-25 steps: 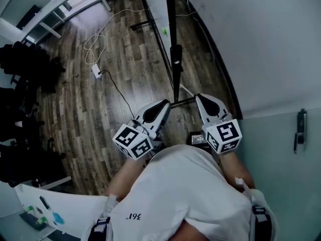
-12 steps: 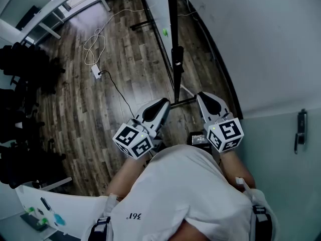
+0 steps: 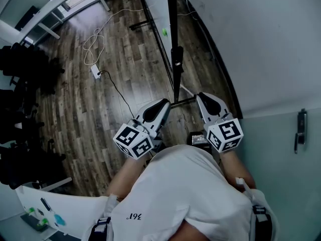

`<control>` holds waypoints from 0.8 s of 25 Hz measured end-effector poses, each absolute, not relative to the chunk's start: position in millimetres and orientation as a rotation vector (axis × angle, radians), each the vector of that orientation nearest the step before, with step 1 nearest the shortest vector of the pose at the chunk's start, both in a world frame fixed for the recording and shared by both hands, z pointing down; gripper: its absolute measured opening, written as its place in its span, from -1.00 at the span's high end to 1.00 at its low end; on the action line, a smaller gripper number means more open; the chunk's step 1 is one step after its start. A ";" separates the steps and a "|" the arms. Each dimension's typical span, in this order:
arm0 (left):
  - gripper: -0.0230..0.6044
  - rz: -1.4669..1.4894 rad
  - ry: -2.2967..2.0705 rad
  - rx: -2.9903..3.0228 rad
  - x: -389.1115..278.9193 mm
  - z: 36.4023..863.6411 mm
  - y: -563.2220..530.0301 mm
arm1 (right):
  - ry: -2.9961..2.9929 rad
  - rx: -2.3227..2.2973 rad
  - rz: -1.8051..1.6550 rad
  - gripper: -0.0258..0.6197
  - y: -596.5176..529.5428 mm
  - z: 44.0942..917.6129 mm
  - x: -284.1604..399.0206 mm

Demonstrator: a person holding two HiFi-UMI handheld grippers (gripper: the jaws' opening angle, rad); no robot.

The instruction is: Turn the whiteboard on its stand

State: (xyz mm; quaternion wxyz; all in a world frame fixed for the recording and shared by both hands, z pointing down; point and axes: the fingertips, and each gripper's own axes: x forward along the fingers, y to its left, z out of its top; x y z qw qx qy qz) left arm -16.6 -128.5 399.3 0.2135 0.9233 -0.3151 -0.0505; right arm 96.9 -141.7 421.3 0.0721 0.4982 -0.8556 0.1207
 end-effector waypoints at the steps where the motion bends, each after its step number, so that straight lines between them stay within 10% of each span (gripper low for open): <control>1: 0.86 -0.136 -0.872 2.566 -16.2 399.6 -128.7 | -2.571 1.495 0.364 0.80 -142.2 421.7 96.7; 20: 0.80 -0.136 -0.961 2.710 -13.1 363.5 -200.9 | -2.529 1.435 0.118 0.58 -197.9 405.1 83.0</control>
